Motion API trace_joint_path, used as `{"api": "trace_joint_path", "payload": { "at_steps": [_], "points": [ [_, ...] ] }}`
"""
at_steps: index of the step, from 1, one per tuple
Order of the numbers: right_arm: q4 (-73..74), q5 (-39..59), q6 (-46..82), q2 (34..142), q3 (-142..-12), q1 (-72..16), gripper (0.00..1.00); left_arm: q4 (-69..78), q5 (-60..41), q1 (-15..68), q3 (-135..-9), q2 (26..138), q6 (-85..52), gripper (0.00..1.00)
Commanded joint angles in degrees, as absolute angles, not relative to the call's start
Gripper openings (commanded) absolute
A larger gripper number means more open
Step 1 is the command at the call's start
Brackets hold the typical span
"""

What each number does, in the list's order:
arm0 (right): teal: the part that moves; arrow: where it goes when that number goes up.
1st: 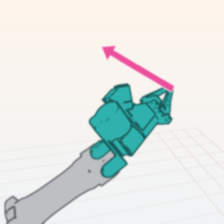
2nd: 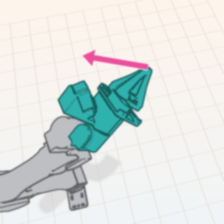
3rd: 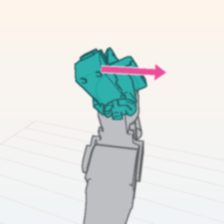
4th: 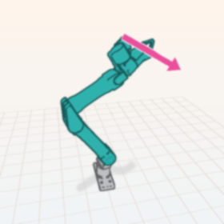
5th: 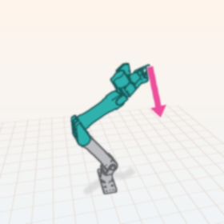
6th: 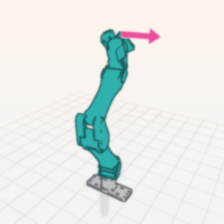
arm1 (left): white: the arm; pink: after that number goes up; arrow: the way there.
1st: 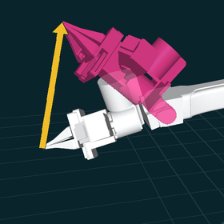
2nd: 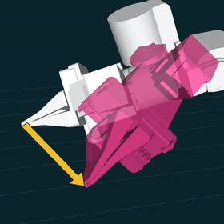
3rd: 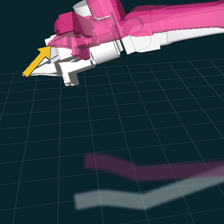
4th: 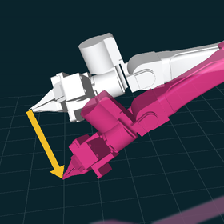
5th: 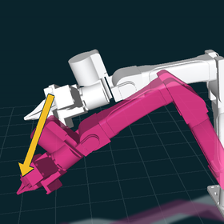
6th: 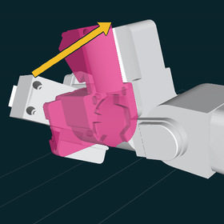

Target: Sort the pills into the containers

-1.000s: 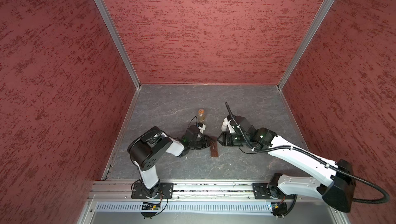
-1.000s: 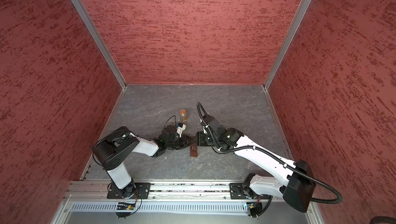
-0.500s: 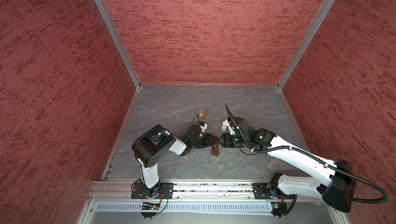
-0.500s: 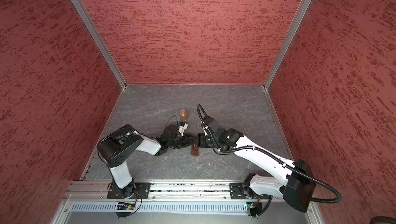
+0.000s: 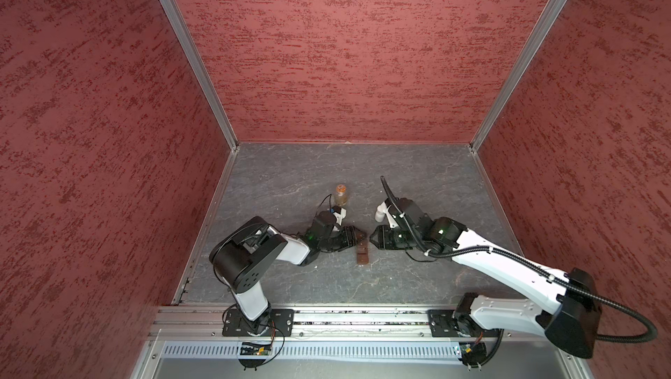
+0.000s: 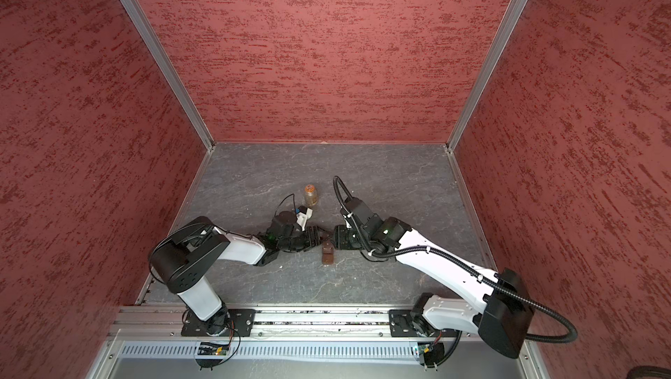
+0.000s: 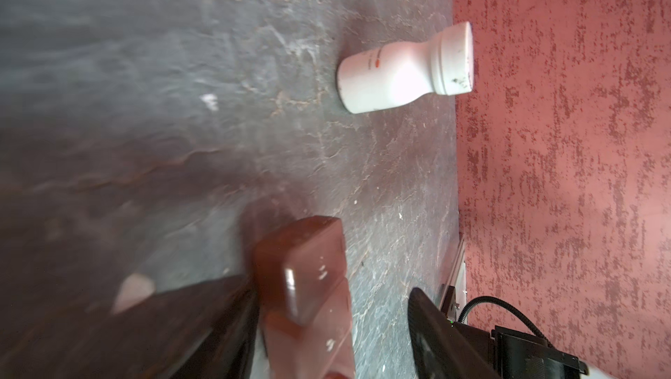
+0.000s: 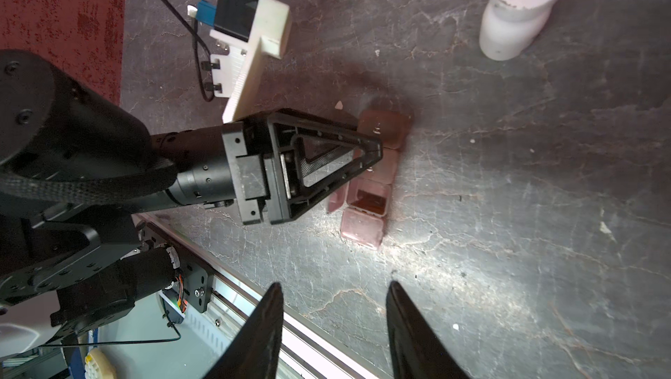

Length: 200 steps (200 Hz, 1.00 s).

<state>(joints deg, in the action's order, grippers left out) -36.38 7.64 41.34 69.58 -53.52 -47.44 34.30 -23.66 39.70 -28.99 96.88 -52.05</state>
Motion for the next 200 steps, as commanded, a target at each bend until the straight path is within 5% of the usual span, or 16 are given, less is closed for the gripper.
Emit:
{"api": "trace_joint_path", "payload": {
  "at_steps": [1,200],
  "points": [
    [-37.0,6.1,41.4,70.4,-54.9,-47.1,0.48,28.8,-21.8,39.3,-27.9,94.0,-49.9,0.68],
    [-35.9,6.9,41.2,72.0,-53.9,-46.6,0.48,13.9,-21.1,38.2,-24.7,83.2,-43.6,0.63]
  ]
}}
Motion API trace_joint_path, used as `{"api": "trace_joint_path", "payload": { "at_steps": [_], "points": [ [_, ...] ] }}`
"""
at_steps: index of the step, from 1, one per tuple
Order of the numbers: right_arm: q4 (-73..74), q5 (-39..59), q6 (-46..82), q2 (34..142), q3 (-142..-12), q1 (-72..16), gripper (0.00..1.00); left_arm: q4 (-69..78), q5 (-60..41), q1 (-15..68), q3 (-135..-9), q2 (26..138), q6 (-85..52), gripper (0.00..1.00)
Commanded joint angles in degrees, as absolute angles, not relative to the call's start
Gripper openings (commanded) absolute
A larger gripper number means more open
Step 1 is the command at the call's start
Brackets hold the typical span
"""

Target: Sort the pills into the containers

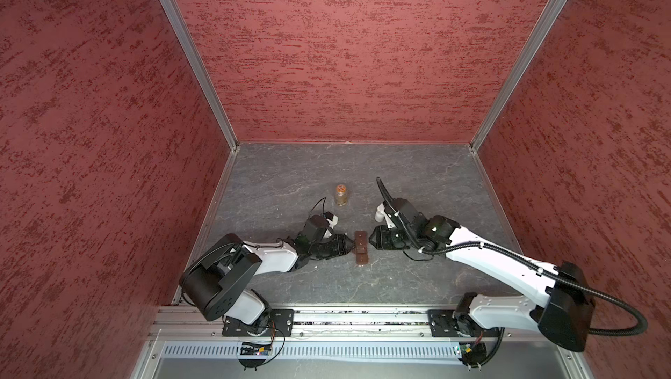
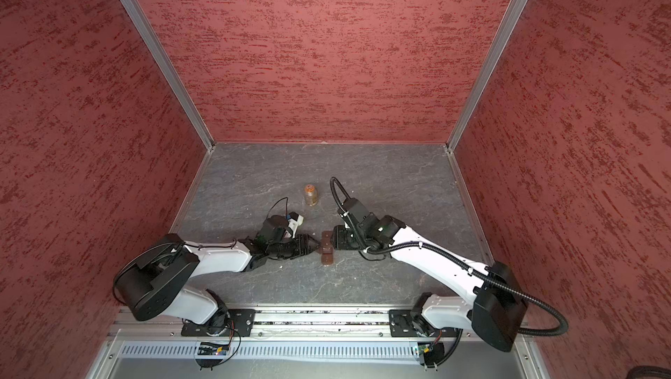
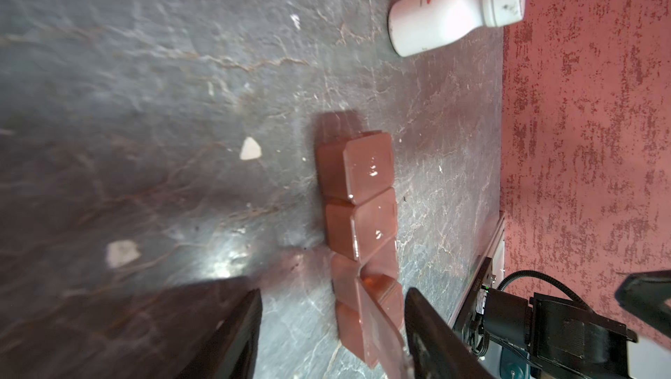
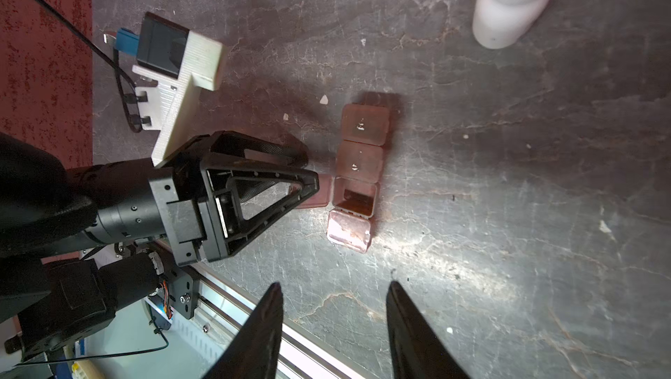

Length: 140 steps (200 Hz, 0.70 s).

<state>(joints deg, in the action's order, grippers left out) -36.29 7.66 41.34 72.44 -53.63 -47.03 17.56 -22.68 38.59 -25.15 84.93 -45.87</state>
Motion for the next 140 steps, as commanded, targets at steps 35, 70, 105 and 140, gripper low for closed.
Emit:
{"api": "trace_joint_path", "payload": {
  "at_steps": [35,70,105,140],
  "points": [
    [-36.0,6.5,41.2,72.1,-53.9,-46.3,0.48,11.5,-20.4,38.2,-24.6,83.0,-42.2,0.62],
    [-35.9,6.6,41.1,73.1,-54.7,-46.0,0.48,13.2,-21.3,38.3,-24.7,85.7,-42.3,0.61],
    [-37.5,5.8,40.4,74.2,-56.9,-45.6,0.48,12.9,-21.5,38.2,-24.4,84.6,-42.0,0.60],
    [-42.1,0.9,39.4,76.8,-62.2,-44.3,0.49,10.3,-21.5,38.2,-25.6,80.2,-40.4,0.64]
  ]
}}
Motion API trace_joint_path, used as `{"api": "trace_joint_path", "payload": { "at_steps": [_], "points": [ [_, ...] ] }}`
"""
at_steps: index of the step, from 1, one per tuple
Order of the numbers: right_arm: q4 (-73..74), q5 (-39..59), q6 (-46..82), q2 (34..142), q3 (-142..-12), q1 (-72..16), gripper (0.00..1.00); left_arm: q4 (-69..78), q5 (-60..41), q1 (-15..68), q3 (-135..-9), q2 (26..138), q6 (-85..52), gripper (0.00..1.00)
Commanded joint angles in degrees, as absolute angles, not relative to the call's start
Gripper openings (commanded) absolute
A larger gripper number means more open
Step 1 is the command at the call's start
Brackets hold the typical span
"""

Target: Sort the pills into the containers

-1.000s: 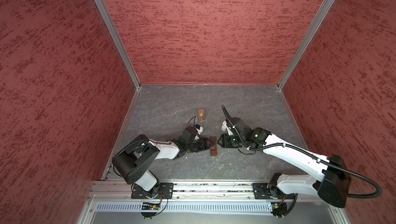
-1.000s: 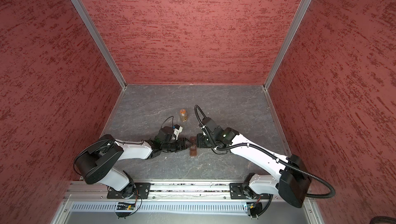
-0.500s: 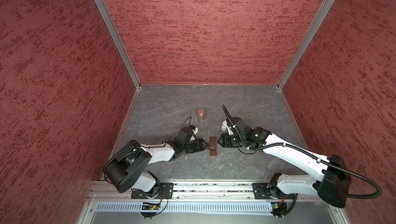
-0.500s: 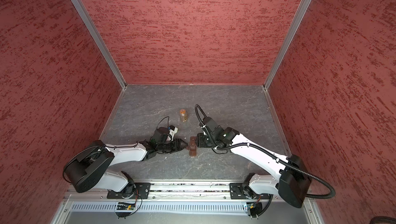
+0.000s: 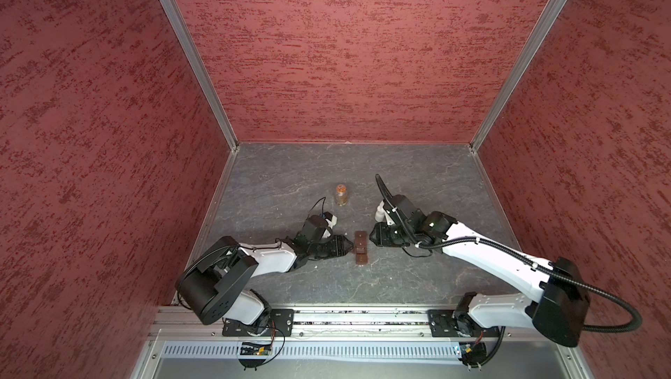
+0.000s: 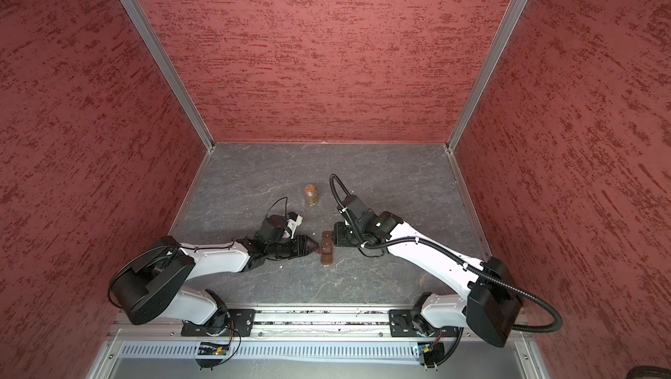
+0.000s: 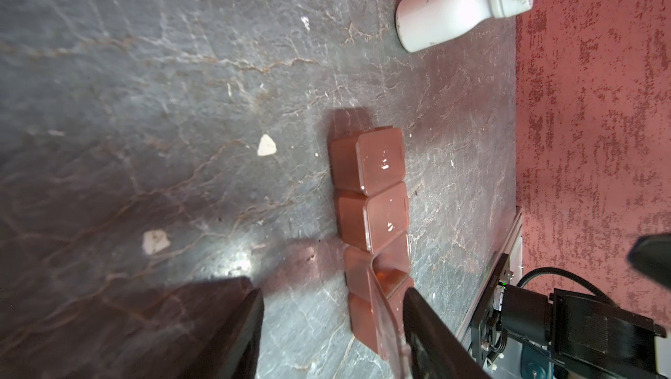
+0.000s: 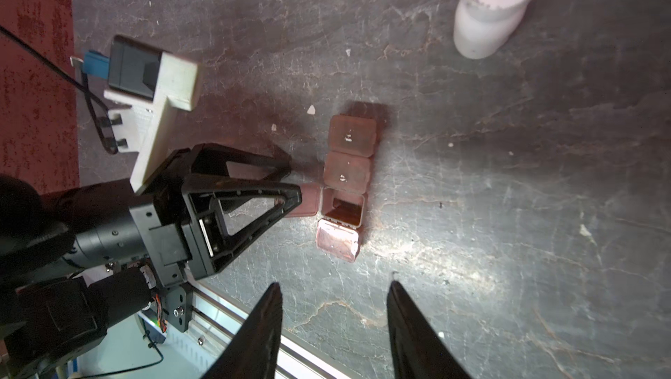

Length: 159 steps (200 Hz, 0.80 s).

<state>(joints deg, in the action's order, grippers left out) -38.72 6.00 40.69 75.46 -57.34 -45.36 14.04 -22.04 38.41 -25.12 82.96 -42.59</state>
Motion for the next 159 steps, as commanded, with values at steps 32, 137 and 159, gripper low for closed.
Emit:
{"api": "trace_joint_path", "payload": {
  "at_steps": [32,137,159],
  "points": [
    [-46.4,-2.9,38.8,80.2,-68.0,-42.3,0.53,9.6,-22.6,38.1,-26.5,78.0,-39.7,0.66],
    [-61.6,-12.3,37.4,100.1,-88.1,-37.6,0.63,5.3,-14.0,38.2,-23.0,57.1,-32.7,0.68],
    [-62.7,-11.5,37.1,103.4,-90.7,-36.6,0.62,5.1,-11.9,38.1,-21.2,53.8,-31.7,0.68]
  ]
}}
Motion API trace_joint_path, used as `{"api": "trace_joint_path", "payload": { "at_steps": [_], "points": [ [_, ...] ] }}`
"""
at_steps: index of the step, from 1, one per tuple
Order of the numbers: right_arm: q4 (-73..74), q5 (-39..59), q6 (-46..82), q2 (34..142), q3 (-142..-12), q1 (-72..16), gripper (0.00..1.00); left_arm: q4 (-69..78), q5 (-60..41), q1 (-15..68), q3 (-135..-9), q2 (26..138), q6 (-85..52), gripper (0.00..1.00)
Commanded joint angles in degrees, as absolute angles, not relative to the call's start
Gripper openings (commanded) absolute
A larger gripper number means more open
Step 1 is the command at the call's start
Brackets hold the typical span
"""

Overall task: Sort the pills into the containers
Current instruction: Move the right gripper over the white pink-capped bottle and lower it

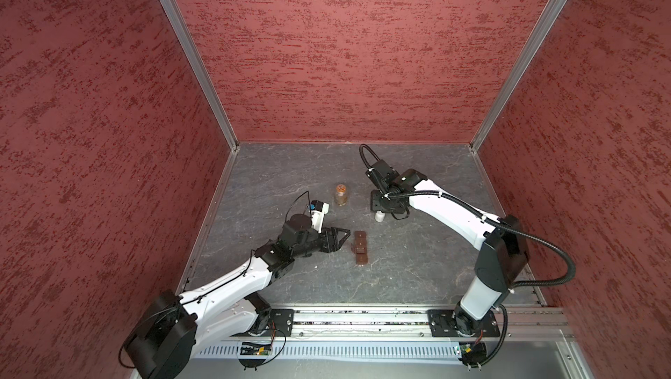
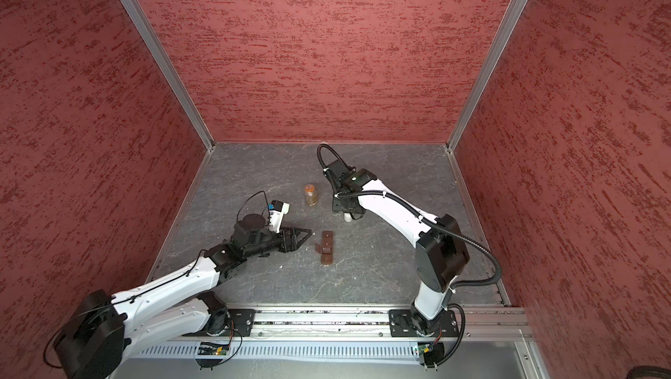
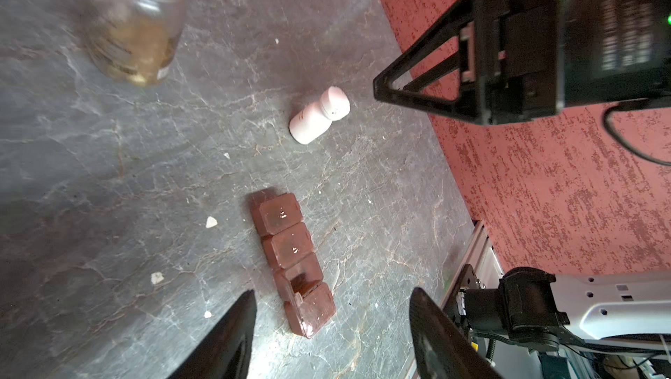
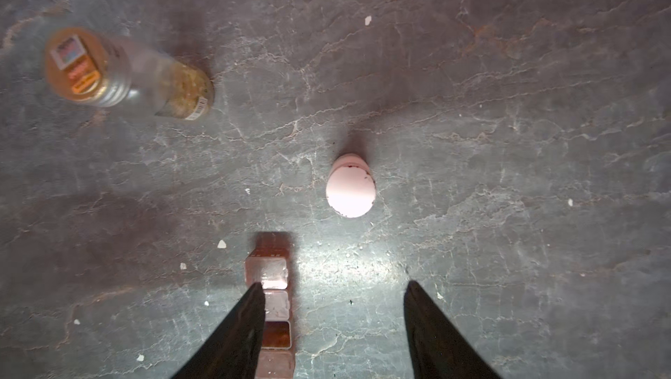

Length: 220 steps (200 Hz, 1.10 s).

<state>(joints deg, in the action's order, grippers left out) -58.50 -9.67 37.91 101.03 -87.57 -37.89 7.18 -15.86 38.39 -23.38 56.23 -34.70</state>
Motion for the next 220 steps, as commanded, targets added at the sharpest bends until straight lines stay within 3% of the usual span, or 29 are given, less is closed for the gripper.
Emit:
{"api": "trace_joint_path", "payload": {
  "at_steps": [1,86,220],
  "points": [
    [-62.7,-11.4,37.1,103.5,-90.7,-36.6,0.62,5.1,-11.8,38.1,-21.1,53.6,-31.7,0.68],
    [-64.7,-7.6,35.8,112.9,-97.5,-33.9,0.58,5.2,-9.9,37.8,-18.1,50.7,-30.1,0.68],
    [-64.0,-5.5,35.8,116.5,-98.6,-33.2,0.47,4.8,-10.9,36.3,-17.9,50.5,-28.9,0.68]
  ]
}}
